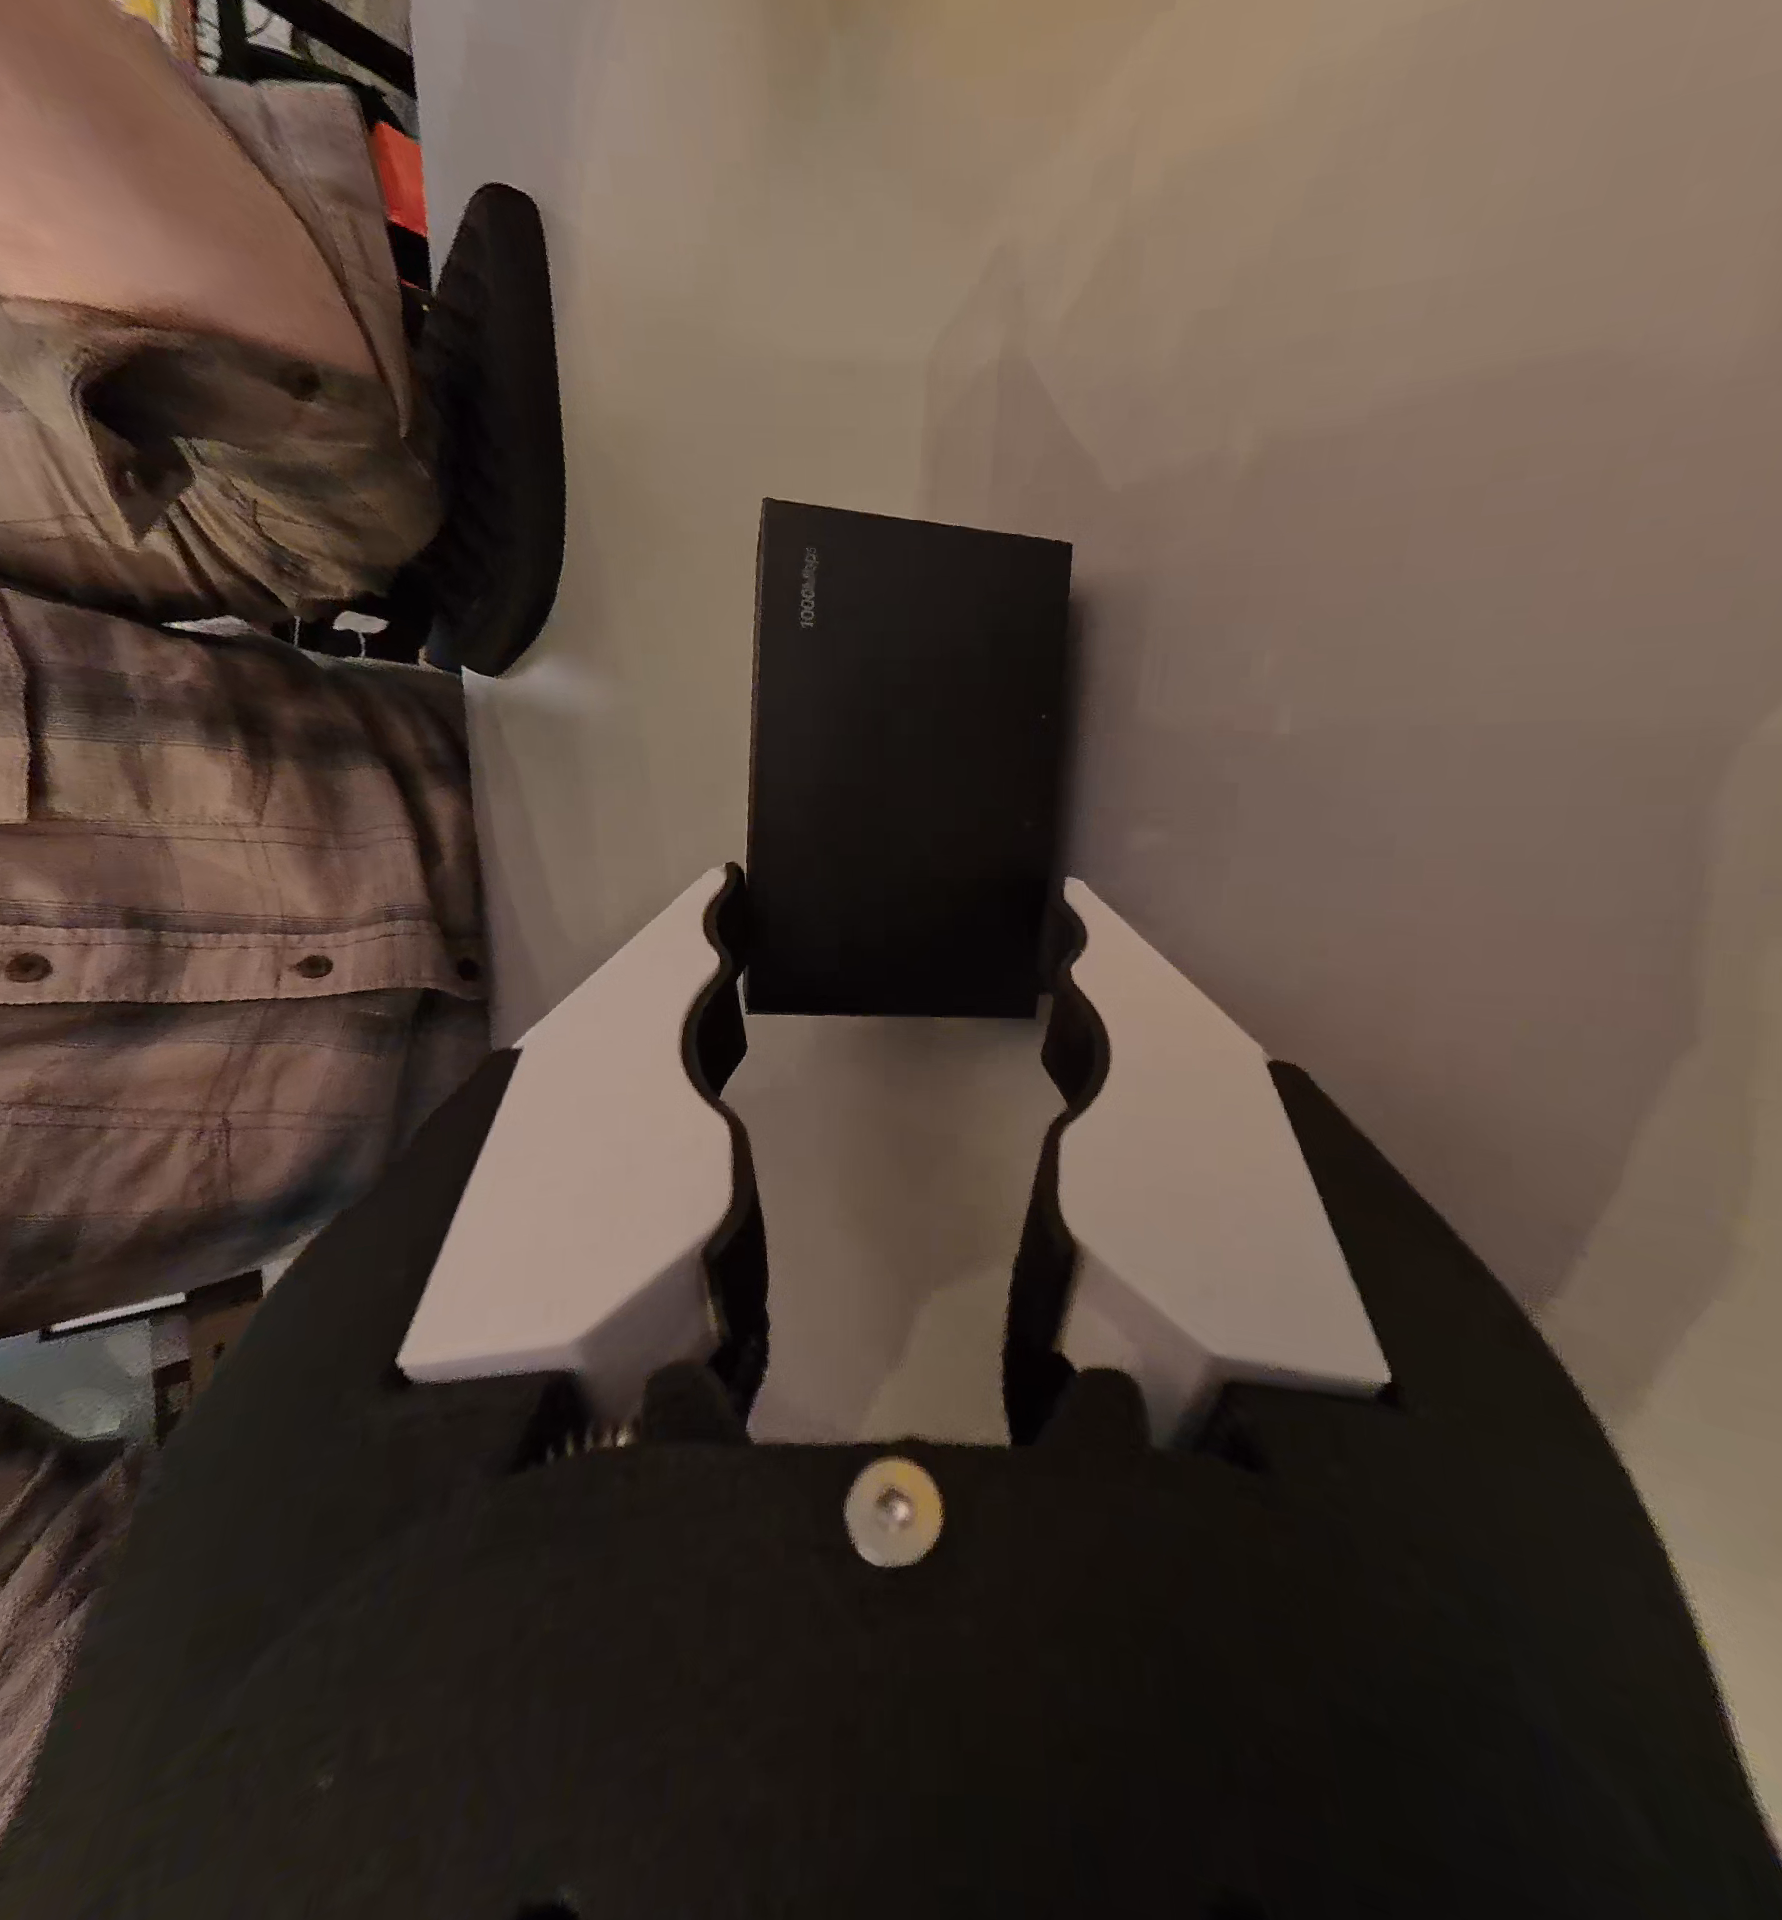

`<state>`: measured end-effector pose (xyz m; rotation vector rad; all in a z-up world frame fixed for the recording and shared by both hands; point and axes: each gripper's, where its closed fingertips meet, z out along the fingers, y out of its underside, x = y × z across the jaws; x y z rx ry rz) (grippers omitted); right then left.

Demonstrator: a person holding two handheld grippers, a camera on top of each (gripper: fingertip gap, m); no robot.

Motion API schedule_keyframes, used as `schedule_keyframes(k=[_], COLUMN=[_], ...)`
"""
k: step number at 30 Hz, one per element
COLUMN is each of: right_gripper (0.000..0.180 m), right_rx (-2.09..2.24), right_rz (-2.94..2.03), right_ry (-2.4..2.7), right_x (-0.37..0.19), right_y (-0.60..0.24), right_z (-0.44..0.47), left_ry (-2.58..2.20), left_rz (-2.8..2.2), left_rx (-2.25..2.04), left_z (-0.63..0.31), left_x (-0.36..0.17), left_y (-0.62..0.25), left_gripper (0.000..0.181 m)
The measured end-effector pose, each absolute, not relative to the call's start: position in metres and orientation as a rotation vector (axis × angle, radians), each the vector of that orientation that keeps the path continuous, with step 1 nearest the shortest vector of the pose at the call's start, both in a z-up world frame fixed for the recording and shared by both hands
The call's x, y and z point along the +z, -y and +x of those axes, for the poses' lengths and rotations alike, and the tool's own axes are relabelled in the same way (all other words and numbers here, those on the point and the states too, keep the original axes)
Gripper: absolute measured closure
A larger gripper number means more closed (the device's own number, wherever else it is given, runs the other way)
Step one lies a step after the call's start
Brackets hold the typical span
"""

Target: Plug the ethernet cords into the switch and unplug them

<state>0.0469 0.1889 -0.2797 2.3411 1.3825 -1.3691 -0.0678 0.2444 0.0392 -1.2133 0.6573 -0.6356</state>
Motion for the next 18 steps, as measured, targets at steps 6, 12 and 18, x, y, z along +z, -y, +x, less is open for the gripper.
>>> schedule_keyframes(k=[6,12,18], right_gripper=[0.125,0.124,0.113], right_rx=[-1.442,-1.433,-1.399], right_rz=[2.236,2.147,2.212], right_ry=[-1.366,-1.363,-1.410], right_x=[-0.278,-0.280,-0.278], right_y=[-0.157,-0.132,-0.137], right_z=[0.043,0.043,0.041], left_ry=[-0.663,-0.686,-0.692], left_rz=[-1.218,-1.221,-1.222], left_rx=[-0.644,-0.646,-0.645], left_z=[-0.065,-0.057,-0.054], left_x=[0.037,0.035,0.034], left_y=[-0.245,-0.243,-0.242], left_gripper=[0.168,0.168,0.168])
